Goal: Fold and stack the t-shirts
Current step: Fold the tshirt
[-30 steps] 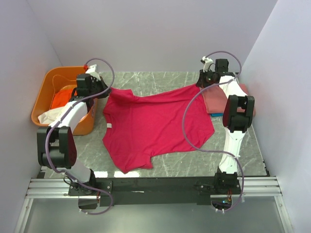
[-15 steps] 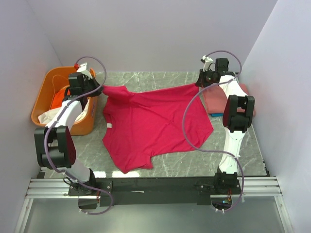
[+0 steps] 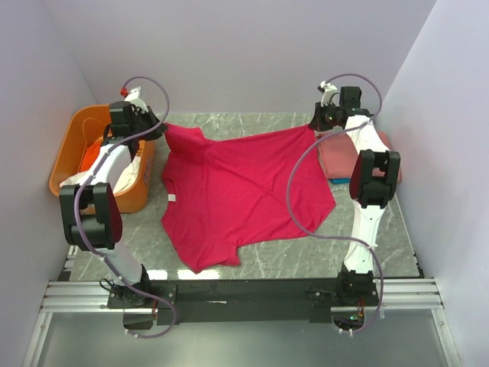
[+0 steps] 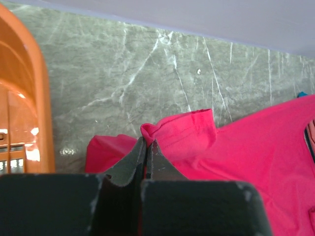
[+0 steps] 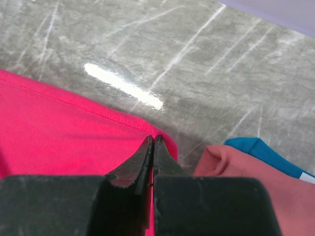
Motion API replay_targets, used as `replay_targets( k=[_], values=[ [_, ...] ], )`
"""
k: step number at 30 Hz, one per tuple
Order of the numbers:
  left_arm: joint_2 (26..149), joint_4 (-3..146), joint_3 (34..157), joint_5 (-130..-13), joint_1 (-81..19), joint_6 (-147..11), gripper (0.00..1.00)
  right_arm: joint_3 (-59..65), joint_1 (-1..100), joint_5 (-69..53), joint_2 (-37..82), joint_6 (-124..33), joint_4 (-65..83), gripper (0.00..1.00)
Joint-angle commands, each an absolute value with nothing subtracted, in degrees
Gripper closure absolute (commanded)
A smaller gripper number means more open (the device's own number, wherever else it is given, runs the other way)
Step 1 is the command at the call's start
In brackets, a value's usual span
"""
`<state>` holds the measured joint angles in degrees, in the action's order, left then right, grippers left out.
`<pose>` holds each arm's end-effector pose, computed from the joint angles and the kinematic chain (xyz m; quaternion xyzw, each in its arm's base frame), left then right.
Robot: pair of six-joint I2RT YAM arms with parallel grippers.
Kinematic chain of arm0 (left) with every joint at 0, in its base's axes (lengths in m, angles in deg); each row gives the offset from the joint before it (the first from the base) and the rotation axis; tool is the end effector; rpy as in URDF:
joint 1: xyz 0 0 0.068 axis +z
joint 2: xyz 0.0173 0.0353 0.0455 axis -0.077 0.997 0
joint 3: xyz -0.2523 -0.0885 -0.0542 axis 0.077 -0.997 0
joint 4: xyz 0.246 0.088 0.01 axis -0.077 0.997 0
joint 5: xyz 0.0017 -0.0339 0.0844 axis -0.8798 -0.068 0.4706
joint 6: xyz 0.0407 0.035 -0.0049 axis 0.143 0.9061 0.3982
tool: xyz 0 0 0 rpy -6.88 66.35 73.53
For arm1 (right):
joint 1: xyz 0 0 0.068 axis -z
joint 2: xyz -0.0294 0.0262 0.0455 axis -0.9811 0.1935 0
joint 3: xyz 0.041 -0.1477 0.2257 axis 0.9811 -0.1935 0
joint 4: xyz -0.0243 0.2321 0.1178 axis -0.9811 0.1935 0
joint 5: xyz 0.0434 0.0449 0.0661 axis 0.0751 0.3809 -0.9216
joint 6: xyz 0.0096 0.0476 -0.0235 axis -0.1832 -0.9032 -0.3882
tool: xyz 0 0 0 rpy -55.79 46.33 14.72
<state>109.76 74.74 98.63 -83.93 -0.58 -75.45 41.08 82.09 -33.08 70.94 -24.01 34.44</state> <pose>0.4036 0.0144 0.2926 -0.0693 0.8276 -0.2218 0.5109 0.5189 -0.0102 0.2390 -0.2005 0.8591 0.1938 0.4292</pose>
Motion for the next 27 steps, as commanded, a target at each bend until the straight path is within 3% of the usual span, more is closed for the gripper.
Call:
replay_targets(
  k=[1,17,27],
  values=[
    [110.5,73.2,101.3,-87.3,-0.5,-75.3,1.00,43.3,82.1,-30.3,71.4,-24.7,32.8,1.00],
    [114.6,73.2,105.0,-89.5,-0.6,-75.7,1.00,45.0,82.8,-27.2,73.4,-28.0,31.8,1.00],
    [109.8,71.0,97.4,-92.0,-0.8,-76.6,1.00,42.1,83.1,-31.9,71.7,-26.4,33.1,1.00]
  ],
)
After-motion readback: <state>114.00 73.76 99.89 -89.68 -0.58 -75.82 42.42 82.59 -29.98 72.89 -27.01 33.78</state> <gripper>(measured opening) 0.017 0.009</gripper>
